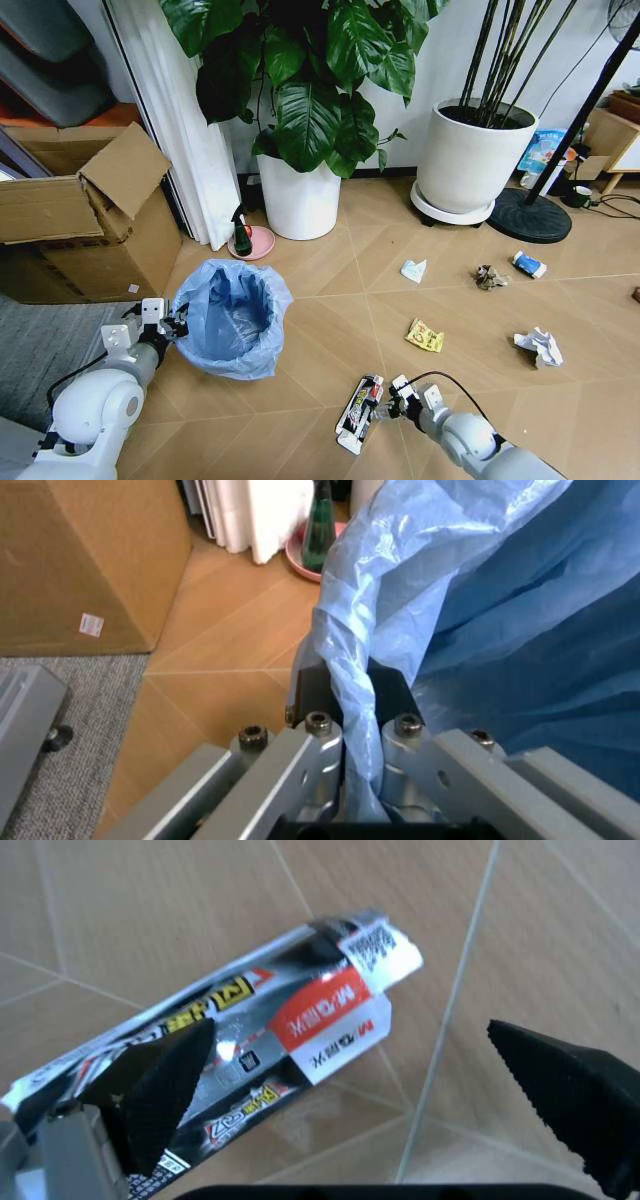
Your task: Pick up the trash bin and place the garbage on the floor into it.
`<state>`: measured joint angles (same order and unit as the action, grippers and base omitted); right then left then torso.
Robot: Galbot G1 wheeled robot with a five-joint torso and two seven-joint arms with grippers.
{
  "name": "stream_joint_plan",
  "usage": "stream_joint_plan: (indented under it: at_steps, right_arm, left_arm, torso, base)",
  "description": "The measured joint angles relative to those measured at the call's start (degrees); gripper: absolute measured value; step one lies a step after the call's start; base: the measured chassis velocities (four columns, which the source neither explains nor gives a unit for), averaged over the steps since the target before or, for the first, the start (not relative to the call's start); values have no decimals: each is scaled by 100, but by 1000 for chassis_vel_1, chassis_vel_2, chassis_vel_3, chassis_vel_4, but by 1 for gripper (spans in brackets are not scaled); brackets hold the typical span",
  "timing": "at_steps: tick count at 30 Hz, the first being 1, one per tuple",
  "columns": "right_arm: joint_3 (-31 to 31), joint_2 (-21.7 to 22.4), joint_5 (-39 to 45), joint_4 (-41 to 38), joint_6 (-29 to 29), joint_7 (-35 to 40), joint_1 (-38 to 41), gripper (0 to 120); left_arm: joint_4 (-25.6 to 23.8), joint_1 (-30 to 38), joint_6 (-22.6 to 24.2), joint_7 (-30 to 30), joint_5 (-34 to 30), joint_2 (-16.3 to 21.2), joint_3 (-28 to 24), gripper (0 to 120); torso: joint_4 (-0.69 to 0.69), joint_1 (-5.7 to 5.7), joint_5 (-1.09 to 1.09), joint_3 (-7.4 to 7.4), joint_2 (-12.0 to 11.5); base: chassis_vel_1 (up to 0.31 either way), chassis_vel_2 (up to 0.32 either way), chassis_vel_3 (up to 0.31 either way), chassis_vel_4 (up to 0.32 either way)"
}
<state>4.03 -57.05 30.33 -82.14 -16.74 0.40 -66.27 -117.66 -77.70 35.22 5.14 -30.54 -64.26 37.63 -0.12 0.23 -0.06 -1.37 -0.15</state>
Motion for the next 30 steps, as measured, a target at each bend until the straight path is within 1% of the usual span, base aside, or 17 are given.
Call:
stream_joint_plan:
  at_steps: [6, 9, 18, 19, 20, 21, 22, 23, 25, 27, 28, 30]
  right_arm:
    - [74, -217, 218, 48, -118, 372, 42, 100]
    - [74, -398, 253, 147, -108, 530, 75, 100]
    - [74, -611, 252, 307, -29, 647, 136, 100]
    - [73, -633, 246, 320, -22, 657, 143, 98]
    - [72, -650, 239, 332, -10, 664, 148, 91]
    - [71, -658, 229, 340, -2, 667, 150, 88]
    - [71, -658, 229, 340, -2, 667, 150, 88]
    - [71, -664, 226, 346, -1, 668, 152, 85]
    - [71, -675, 222, 360, 0, 671, 154, 74]
    - [71, -688, 219, 366, 0, 672, 154, 72]
    - [68, -711, 214, 380, 2, 674, 155, 64]
    - [68, -733, 203, 397, 13, 676, 156, 57]
  left_arm:
    - [-3, 9, -5, -48, 0, 17, -6, 0]
    - [-11, -5, -8, -90, 0, 36, 6, 0]
    - [-11, 5, -24, -120, -6, 47, 0, 0]
    - [-10, 5, -26, -122, -6, 44, -2, 0]
    - [-6, 5, -28, -122, -6, 42, -3, 0]
    - [-1, 6, -30, -123, -6, 41, -3, 0]
    - [-1, 6, -30, -123, -6, 41, -3, 0]
    - [6, 11, -30, -124, -8, 41, -3, 0]
    - [13, 21, -31, -124, -12, 42, -2, 0]
    - [14, 26, -32, -125, -17, 45, 0, 0]
    - [14, 30, -32, -126, -21, 47, 2, 0]
    - [16, 36, -33, -128, -24, 49, 3, 0]
  torso:
    - [0, 0, 1, 0, 0]
    - [0, 0, 1, 0, 0]
    - [0, 0, 0, 0, 0]
    - [0, 0, 1, 0, 0]
    - [0, 0, 2, 0, 0]
    - [0, 0, 1, 0, 0]
    - [0, 0, 1, 0, 0]
    - [0, 0, 1, 0, 0]
    - [0, 0, 1, 0, 0]
    - [0, 0, 1, 0, 0]
    - [0, 0, 1, 0, 0]
    - [0, 0, 2, 0, 0]
  base:
    - [0, 0, 0, 0]
    - [0, 0, 0, 0]
    - [0, 0, 0, 0]
    - [0, 0, 0, 0]
    - [0, 0, 0, 0]
    - [0, 0, 0, 0]
    - [0, 0, 0, 0]
    - [0, 0, 0, 0]
    - [0, 0, 0, 0]
    - [0, 0, 0, 0]
    - [0, 0, 0, 0]
    - [0, 0, 0, 0]
